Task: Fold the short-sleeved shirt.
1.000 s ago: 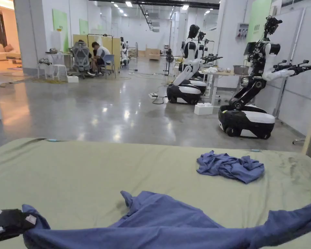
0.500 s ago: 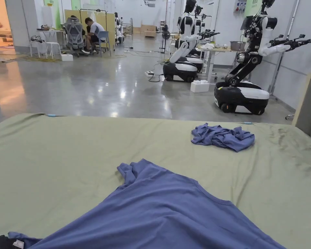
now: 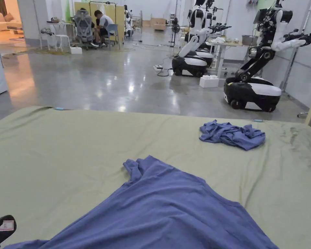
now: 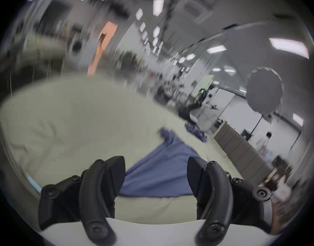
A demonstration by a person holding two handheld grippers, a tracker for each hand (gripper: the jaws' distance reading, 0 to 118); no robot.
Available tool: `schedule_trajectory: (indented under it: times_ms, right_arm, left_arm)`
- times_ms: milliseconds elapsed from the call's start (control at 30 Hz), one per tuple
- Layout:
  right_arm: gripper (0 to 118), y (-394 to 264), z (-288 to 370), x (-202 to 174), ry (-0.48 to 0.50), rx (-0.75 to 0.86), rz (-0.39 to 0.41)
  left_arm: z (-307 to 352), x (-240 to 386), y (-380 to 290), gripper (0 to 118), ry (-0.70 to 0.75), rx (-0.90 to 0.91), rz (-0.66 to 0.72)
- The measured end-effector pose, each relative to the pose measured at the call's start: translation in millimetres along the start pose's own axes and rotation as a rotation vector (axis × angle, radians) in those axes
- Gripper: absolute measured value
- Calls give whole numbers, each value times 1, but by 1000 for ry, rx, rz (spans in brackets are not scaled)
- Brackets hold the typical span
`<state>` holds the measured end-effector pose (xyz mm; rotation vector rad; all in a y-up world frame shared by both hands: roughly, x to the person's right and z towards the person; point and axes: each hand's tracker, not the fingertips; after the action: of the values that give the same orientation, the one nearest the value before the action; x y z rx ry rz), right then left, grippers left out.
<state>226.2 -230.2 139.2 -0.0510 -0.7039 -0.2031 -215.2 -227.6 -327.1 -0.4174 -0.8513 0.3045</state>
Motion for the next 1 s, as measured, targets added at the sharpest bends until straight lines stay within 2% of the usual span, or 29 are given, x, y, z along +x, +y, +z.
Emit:
schedule_trajectory:
  times_ms: [33, 67, 100, 133, 167, 200, 233, 267, 300, 333, 367, 400, 433, 600, 633, 667, 700, 733, 867, 933, 1000]
  right_arm:
    - [87, 2, 18, -33, 80, 67, 59]
    - [86, 0, 25, -57, 84, 105, 114]
    - [77, -3, 30, -79, 52, 128, 137]
    - [27, -5, 31, -95, 70, 127, 153]
    - [3, -9, 28, -108, 145, 85, 192]
    - [3, -10, 23, -119, 142, 54, 239]
    - [3, -13, 23, -127, 80, 37, 264]
    - [3, -14, 22, -126, 127, 13, 245]
    - [3, -13, 18, -126, 168, -20, 242]
    - [3, -15, 18, -127, 127, -9, 232]
    - [3, -15, 18, -124, 109, -19, 183]
    - [3, -15, 17, -117, 161, -37, 126]
    - [3, -13, 14, -114, 165, -29, 106]
    - [3, -6, 10, -107, 120, -53, 141]
    - [3, -6, 10, -105, 122, -55, 139]
    - [3, -5, 9, -102, 133, -64, 129]
    - [3, -5, 7, -102, 135, -72, 116]
    - [3, -6, 5, -100, 135, -85, 101]
    - [3, -11, -4, -99, 157, -144, 66]
    - [3, -12, -2, -100, 158, -144, 68]
    - [3, -11, -3, -100, 179, -161, 47]
  left_arm:
    - [20, 22, -2, 85, -6, 75, -75]
    - [37, 41, -7, 85, 17, 121, -125]
    - [50, 59, -14, 84, 74, 163, -146]
    - [57, 68, -20, 70, 97, 188, -177]
    - [63, 78, -24, 21, 94, 185, -213]
    - [66, 84, -25, 0, 52, 158, -237]
    - [66, 89, -26, 0, 43, 148, -284]
    - [65, 96, -25, 0, 164, 183, -353]
    - [61, 97, -19, 0, 164, 123, -353]
    - [58, 91, -13, 0, 103, 76, -325]
    - [57, 88, -11, 0, 101, 105, -298]
    - [59, 63, -30, 0, 118, 130, -262]
    - [57, 52, -30, 0, 107, 121, -224]
    - [27, 26, -11, 0, 105, 99, -149]
    - [14, 16, -5, 10, 103, 74, -134]
    - [-6, 13, 6, 46, 134, -20, -92]
    - [-32, -4, 9, 89, 129, -91, -50]
    - [-58, -24, 5, 116, 113, -165, -13]
    - [-153, -100, -29, 115, 254, -519, 193]
    - [-168, -118, -51, 103, 275, -549, 199]
    - [-175, -119, -57, 99, 320, -575, 175]
